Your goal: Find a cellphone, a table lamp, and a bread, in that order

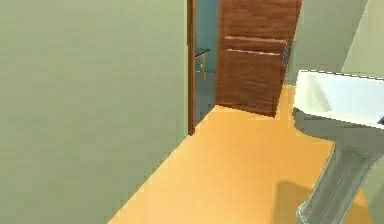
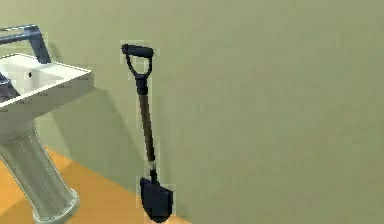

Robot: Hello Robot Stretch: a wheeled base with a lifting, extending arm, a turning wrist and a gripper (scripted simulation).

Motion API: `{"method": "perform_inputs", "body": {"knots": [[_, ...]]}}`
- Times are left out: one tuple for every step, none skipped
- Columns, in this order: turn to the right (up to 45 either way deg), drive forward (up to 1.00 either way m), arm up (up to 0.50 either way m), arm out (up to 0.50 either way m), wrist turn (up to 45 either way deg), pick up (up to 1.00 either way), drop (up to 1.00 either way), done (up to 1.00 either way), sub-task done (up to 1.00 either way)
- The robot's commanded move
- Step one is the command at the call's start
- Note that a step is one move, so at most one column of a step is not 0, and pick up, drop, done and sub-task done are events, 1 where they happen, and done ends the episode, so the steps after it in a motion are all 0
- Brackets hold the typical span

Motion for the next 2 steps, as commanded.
{"method": "perform_inputs", "body": {"knots": [[0.0, 0.75, 0.00, 0.00, 0.0, 0.00, 0.00, 0.00, 0.00], [15.0, 0.00, 0.00, 0.00, 0.0, 0.00, 0.00, 0.00, 0.00]]}}
